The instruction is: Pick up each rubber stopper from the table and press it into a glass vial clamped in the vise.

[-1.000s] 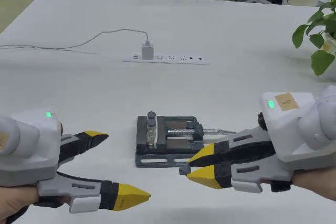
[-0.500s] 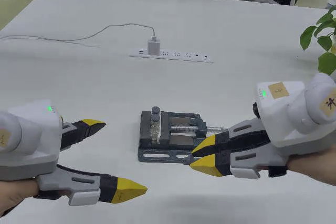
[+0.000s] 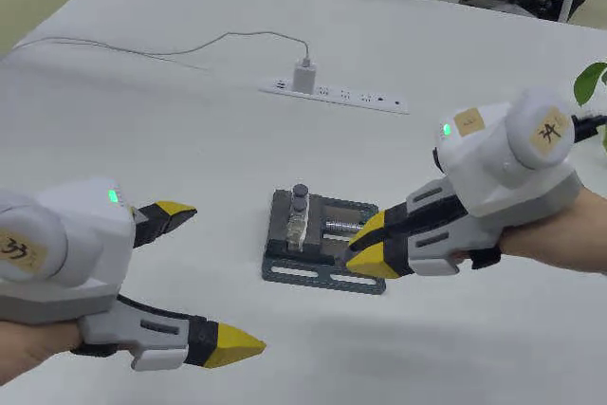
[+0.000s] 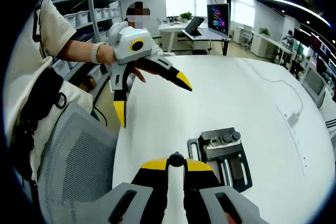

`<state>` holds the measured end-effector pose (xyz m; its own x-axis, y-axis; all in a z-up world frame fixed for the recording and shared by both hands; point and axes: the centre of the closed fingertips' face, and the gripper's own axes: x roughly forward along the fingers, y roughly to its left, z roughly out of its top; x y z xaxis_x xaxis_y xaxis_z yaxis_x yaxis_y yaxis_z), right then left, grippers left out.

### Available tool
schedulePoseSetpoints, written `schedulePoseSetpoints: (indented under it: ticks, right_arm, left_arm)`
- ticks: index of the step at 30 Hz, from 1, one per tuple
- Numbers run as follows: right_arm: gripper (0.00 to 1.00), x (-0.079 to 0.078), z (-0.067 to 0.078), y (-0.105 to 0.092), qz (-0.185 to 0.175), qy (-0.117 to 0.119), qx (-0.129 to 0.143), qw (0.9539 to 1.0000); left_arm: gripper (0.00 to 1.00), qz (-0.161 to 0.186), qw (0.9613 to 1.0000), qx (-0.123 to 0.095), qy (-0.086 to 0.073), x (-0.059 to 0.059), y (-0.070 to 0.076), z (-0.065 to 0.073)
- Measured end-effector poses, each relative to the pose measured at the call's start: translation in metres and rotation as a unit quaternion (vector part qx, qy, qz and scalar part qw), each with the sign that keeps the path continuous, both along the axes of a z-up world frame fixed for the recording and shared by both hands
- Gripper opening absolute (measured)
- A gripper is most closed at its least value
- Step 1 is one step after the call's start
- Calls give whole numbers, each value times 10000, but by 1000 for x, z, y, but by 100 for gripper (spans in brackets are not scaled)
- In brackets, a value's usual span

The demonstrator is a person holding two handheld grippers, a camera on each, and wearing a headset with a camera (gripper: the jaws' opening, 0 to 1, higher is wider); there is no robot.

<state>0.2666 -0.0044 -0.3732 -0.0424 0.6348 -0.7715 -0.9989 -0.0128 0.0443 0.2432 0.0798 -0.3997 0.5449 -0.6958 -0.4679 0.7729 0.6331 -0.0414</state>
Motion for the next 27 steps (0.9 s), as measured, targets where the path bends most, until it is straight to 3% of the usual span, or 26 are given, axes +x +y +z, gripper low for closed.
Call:
schedulePoseSetpoints:
  ticks: [5, 9, 15, 27]
  right_arm:
    - [5, 8, 0, 4, 293, -130, -319, 9990]
    - [5, 14, -1, 3, 623, -291, -666, 9954]
    - [5, 25, -3, 8, 884, -368, -923, 9911]
    - [5, 43, -14, 17, 1593, -588, -1633, 9719]
  left_arm:
    - [98, -53, 10000, 69, -47, -4, -2, -1]
    - [99, -104, 9998, 155, -70, -6, -4, -3]
    - [99, -93, 9998, 136, -87, -4, -5, -3]
    - [98, -137, 9995, 293, -73, -3, -3, -8]
